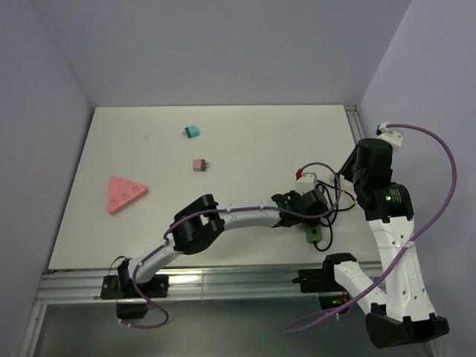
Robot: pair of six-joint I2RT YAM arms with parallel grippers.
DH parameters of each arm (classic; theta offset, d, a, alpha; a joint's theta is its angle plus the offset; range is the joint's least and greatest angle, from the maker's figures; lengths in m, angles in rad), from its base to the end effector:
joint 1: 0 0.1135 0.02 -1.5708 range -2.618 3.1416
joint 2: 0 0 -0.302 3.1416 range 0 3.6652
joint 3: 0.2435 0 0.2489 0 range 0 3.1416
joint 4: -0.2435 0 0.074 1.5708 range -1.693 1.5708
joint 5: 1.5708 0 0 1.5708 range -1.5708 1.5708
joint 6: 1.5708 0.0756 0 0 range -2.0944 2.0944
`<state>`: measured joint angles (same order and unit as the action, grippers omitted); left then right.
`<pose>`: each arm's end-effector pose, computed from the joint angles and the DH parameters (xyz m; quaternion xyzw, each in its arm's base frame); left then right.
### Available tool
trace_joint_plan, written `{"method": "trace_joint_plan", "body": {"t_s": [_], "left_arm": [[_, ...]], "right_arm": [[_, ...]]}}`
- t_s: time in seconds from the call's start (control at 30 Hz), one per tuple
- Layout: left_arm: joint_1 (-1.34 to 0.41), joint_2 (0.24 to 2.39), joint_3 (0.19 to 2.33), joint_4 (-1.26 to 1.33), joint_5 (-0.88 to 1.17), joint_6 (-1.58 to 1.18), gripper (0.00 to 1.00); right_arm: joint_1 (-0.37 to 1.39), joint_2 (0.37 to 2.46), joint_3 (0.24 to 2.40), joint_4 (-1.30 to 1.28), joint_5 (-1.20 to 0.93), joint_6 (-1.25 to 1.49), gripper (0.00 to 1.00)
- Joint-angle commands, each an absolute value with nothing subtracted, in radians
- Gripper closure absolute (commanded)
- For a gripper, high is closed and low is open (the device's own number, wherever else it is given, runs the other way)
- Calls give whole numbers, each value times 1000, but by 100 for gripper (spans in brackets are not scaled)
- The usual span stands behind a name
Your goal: Insert the plug
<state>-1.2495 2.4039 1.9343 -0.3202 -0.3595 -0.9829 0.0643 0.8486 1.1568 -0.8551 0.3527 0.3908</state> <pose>0.2109 -0.5495 0.1580 0.0535 0.9108 -0.2639 0.3130 0.1575 -0.0160 0.3952 0.2243 0.8329 -0.0402 0.5044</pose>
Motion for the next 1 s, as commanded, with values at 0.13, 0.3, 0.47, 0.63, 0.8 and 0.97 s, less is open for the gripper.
{"method": "trace_joint_plan", "body": {"t_s": [0.13, 0.3, 0.47, 0.63, 0.8, 0.97], "left_arm": [[-1129, 2453, 1858, -319, -426, -847, 100], [-1075, 2419, 1799, -327, -468, -900, 100], [-1057, 2373, 1749, -333, -551, -985, 100], [-1049, 2398, 1796, -350, -543, -979, 100], [-1008, 2431, 1848, -353, -505, -954, 100], [-960, 2428, 1833, -325, -471, -916, 100]], "right_arm": [[57, 831, 1147, -784, 347, 368, 100], [57, 836, 1152, -788, 342, 367, 100], [57, 845, 1149, -784, 330, 374, 100], [55, 850, 1154, -788, 331, 373, 100], [57, 853, 1157, -790, 321, 368, 100], [57, 859, 1141, -773, 302, 358, 100]]}}
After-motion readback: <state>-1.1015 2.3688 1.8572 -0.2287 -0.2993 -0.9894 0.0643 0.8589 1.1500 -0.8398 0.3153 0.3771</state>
